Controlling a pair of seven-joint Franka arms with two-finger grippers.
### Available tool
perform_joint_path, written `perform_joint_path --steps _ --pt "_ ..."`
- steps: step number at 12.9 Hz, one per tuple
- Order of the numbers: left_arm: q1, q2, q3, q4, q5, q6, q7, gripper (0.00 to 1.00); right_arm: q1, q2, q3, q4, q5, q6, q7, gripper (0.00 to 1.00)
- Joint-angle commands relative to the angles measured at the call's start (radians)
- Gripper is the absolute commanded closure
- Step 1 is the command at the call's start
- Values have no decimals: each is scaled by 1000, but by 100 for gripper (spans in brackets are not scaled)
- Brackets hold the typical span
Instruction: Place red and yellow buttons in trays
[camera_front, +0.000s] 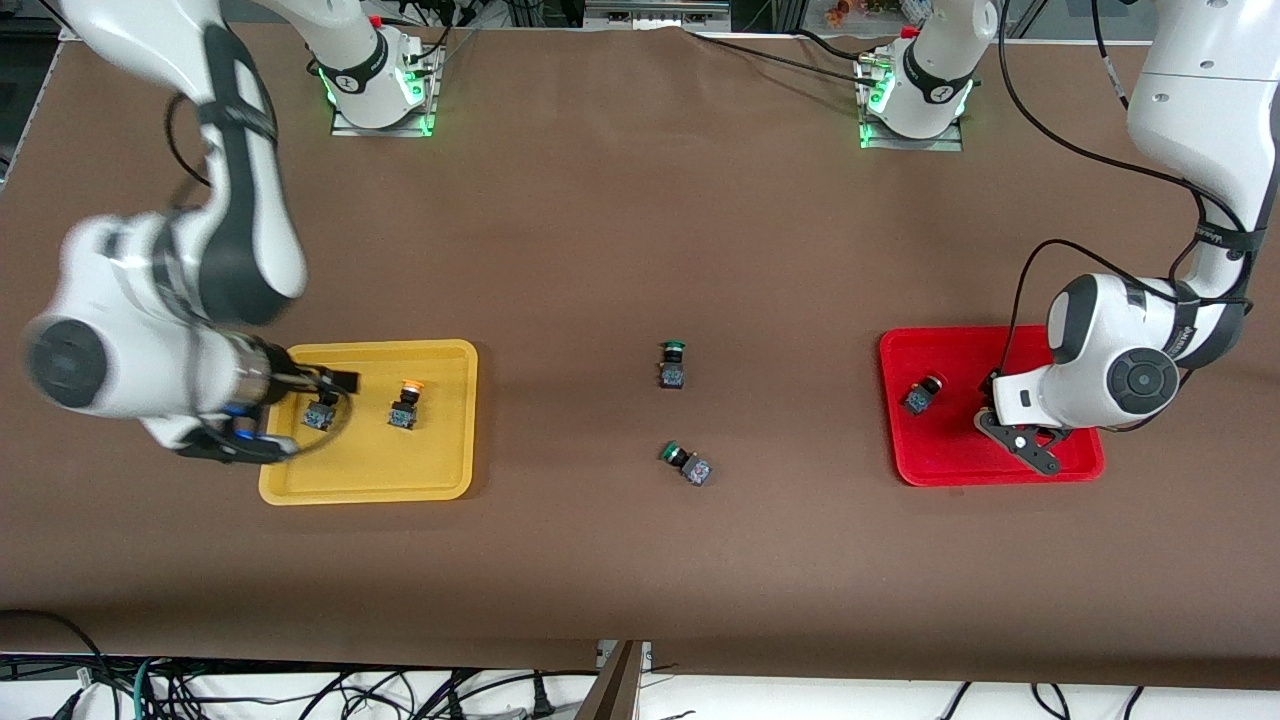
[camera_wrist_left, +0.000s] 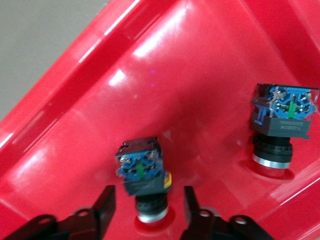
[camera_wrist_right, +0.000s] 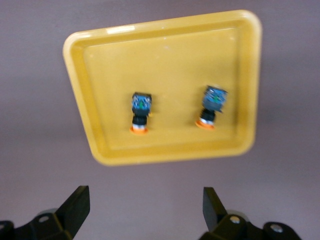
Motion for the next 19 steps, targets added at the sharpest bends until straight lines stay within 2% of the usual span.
perform_joint_path --steps 1,3,4,6,7,9,12,17,19 --pt "18 -64 -21 -4 18 -21 26 0 -5 -65 -31 93 -5 -153 -37 0" --pt "9 -135 -49 17 -8 -107 5 0 -15 -147 -9 96 -59 -180 -29 0" --pt "9 -176 -81 61 -37 -183 -24 0 -39 -205 59 80 -123 -188 -31 0" --pt "7 -212 -141 220 -48 -405 -141 0 -201 -332 283 -26 -247 -185 -41 0" --pt "7 -212 -173 327 -48 -522 -190 0 -237 -362 314 -31 -266 -191 -41 0" --pt "-17 -212 -187 493 -44 -677 -282 0 -263 -402 314 -39 -265 -194 -43 0" --pt "-63 -210 -179 629 -22 -808 -301 0 -274 -435 318 -69 -263 -231 -46 0" --pt "-59 -209 -175 648 -31 -822 -313 0 -283 -431 313 -66 -266 -307 -60 0" --pt "-59 -212 -176 641 -34 -830 -436 0 -283 -420 314 -60 -268 -303 -60 0"
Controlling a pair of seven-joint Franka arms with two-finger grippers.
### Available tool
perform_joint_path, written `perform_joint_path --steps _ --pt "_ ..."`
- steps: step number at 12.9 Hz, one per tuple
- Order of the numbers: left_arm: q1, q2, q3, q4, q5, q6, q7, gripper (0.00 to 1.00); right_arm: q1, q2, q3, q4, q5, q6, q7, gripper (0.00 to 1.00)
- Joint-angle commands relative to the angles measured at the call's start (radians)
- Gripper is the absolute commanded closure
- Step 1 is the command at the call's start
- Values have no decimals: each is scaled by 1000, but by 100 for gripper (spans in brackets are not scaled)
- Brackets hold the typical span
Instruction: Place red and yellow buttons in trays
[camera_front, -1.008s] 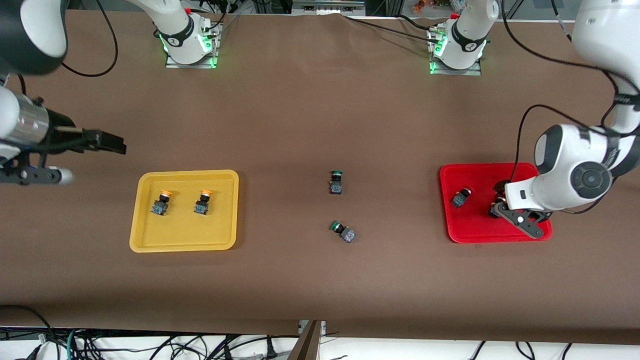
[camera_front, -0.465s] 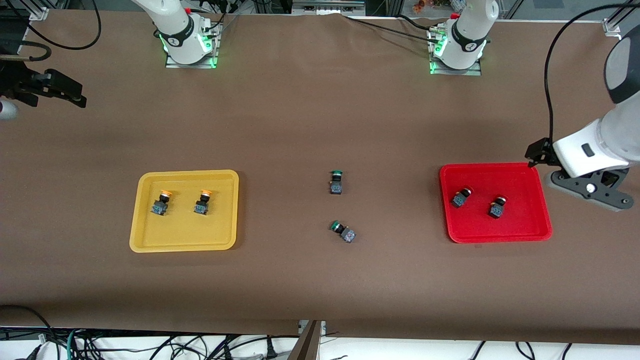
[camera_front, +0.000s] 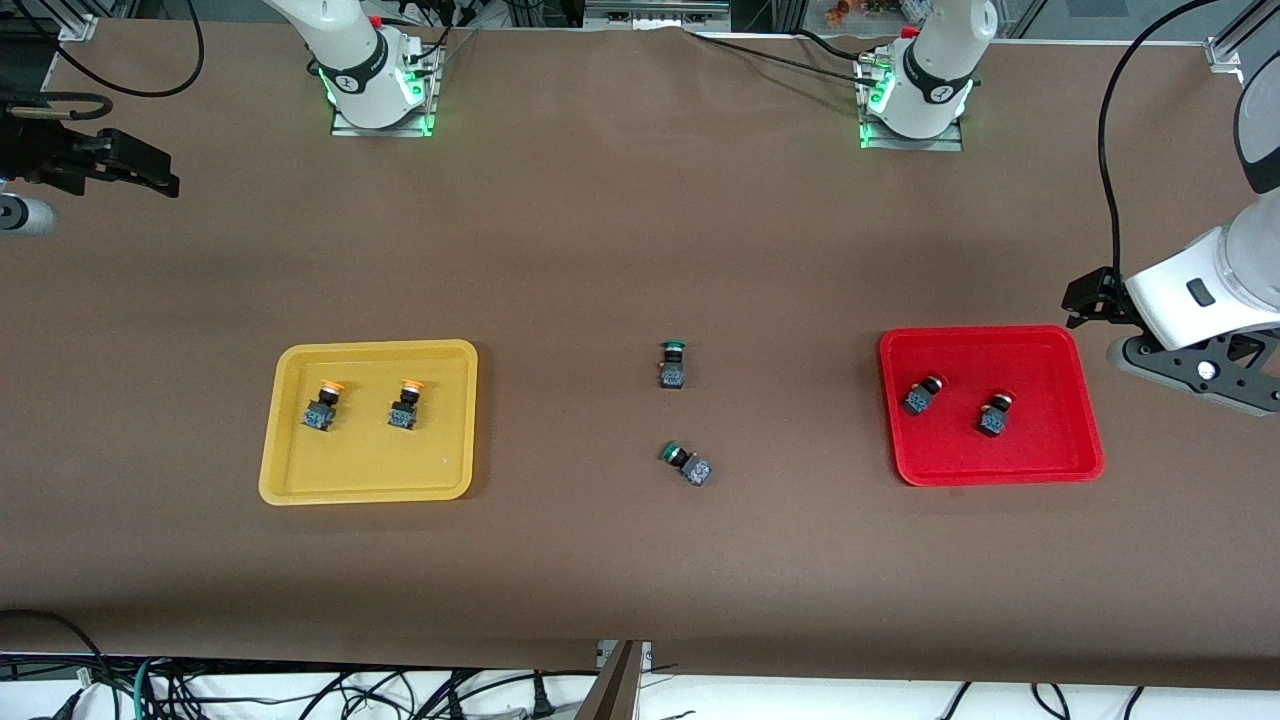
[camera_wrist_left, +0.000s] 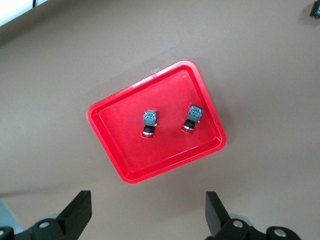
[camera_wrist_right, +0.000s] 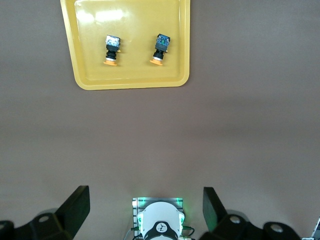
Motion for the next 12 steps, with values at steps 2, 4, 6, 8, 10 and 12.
perform_joint_path --steps 2,4,6,8,10,12 --pt "-20 -17 22 9 -34 -66 -218 0 -17 31 19 46 -14 2 -20 0" --pt "-180 -195 273 -236 -138 106 -231 0 -15 38 20 55 -14 0 -19 0" --pt "-254 -370 411 -512 -239 330 -223 0 -12 39 20 55 -15 2 -14 0" --pt "-285 -450 447 -634 -238 388 -231 0 -12 39 20 54 -15 0 -16 0" --pt "-281 -439 447 -631 -238 384 -228 0 -12 39 20 54 -15 -1 -16 0" --pt "-279 -423 445 -611 -238 361 -220 0 -12 39 20 54 -15 0 -14 0"
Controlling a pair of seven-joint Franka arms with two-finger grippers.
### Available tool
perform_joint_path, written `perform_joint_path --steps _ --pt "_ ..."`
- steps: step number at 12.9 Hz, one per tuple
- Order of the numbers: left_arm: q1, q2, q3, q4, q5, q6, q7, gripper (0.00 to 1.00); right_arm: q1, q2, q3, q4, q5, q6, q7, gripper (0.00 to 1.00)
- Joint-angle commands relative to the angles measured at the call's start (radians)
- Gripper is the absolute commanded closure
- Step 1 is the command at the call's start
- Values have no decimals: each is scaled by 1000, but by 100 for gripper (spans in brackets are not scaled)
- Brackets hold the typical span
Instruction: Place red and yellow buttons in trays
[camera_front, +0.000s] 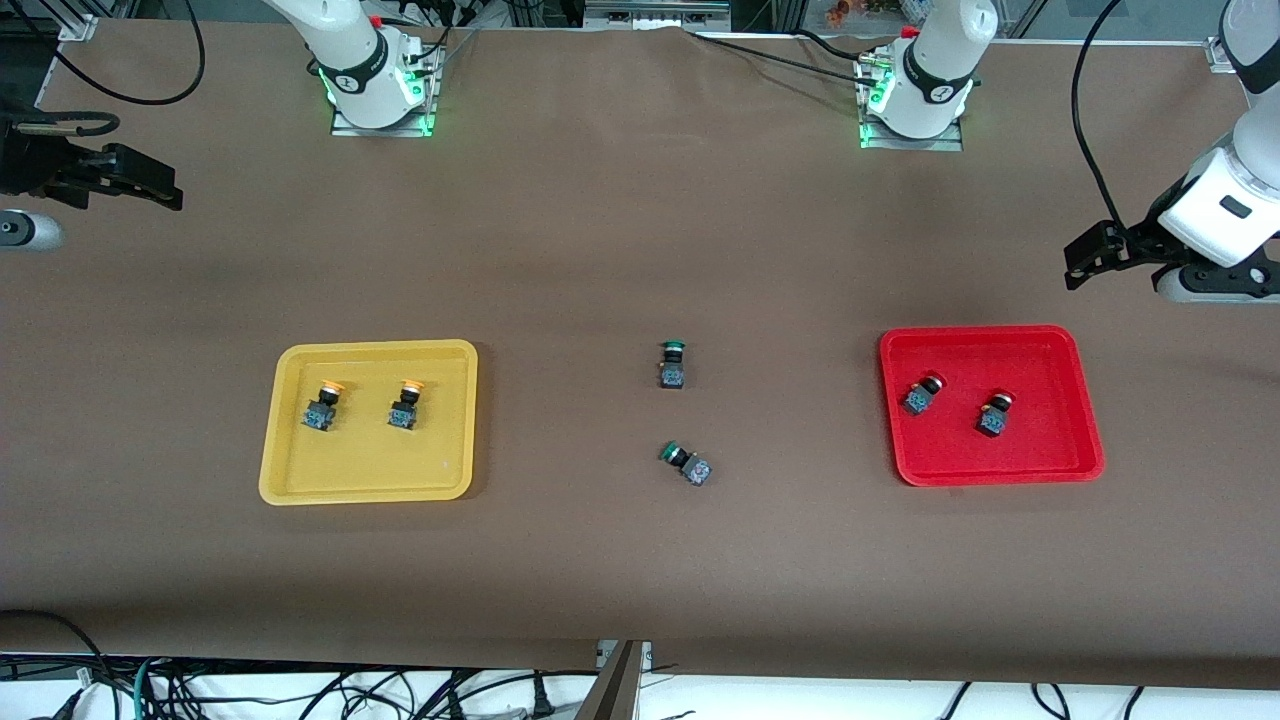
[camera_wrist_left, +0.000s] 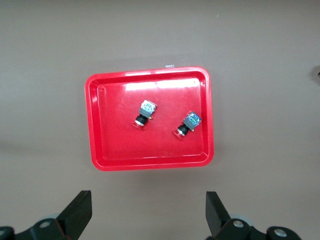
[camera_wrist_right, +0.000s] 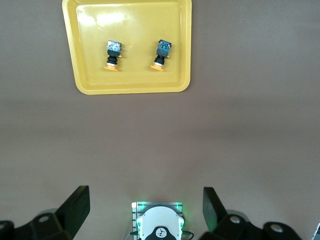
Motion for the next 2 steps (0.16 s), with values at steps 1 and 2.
perform_joint_path --steps 1,2 --pt "-20 1 12 -4 -16 -14 -4 0 -10 8 17 26 -13 -10 -10 0" --pt "-22 1 12 -4 -16 -19 -2 0 -10 8 17 26 -13 -10 -10 0"
